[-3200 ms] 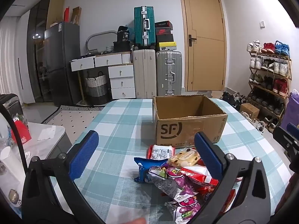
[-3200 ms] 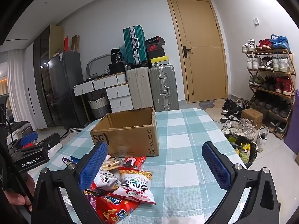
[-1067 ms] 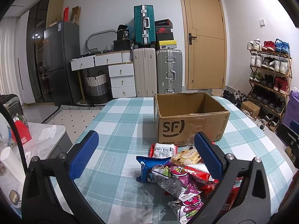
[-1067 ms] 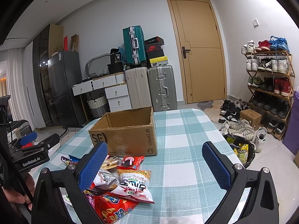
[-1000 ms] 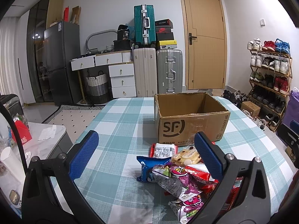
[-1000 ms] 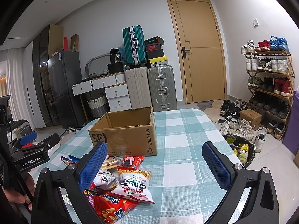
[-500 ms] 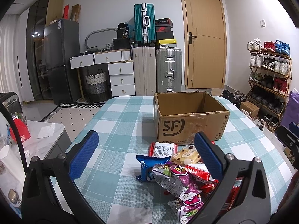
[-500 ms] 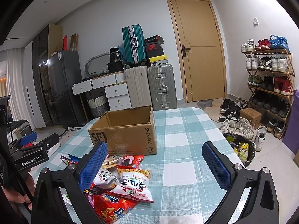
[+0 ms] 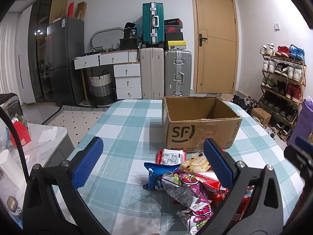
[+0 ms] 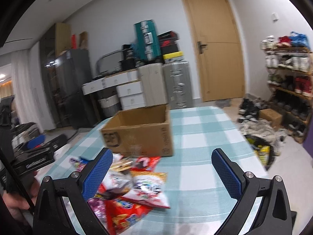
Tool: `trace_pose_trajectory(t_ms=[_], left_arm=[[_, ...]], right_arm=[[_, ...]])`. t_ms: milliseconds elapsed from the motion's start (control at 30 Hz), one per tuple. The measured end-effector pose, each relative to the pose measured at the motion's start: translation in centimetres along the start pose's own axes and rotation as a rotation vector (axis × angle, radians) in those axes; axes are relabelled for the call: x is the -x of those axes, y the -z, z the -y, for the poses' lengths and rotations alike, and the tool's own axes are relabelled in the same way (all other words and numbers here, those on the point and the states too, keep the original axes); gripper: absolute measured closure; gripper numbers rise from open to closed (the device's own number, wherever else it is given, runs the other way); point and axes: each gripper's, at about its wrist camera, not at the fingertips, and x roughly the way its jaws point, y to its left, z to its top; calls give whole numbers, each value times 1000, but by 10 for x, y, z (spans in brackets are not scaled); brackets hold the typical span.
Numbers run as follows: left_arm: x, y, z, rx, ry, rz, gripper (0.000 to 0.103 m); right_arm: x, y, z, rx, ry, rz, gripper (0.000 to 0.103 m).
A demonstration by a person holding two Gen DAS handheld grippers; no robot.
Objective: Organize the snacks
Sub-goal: 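Reach the right tool into the snack pile toward the red-and-white bag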
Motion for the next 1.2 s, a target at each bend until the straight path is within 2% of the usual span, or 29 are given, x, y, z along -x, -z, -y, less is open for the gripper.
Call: trace_pose_trajectory(t_ms=[133, 300, 367, 533, 600, 667, 867, 1000, 1067, 1200], left_arm=[[-6, -1, -16, 48, 23, -28, 1], [-12, -3, -33, 64, -4, -41, 1], [-15, -4, -40, 75, -14, -43, 1], [-26, -4, -59, 135, -6, -89, 1], [-29, -3, -65, 151, -2, -99, 1], [-31, -3, -70, 164, -5, -108, 1], [-37, -2, -78, 202, 14, -134, 1], [-38, -1, -75, 199, 12, -147, 1], [-39, 0, -75, 205, 16, -150, 1], [-40, 0, -74, 207, 21, -157, 1]], right_arm=[[-15, 5, -21, 57, -88, -68, 0], [-38, 14, -55, 156, -173, -155, 0], [-51, 20, -66, 187, -191, -198, 0], [-72, 27, -79, 244, -206, -226, 1], [-82, 29, -79, 248, -220, -253, 7], [-90, 30, -80, 252, -229, -282, 21], [-101, 35, -81, 249, -256, -327, 24], [-106, 39, -82, 242, -260, -353, 32], [-109, 40, -83, 246, -257, -365, 40], [-108, 40, -82, 237, -267, -366, 44]])
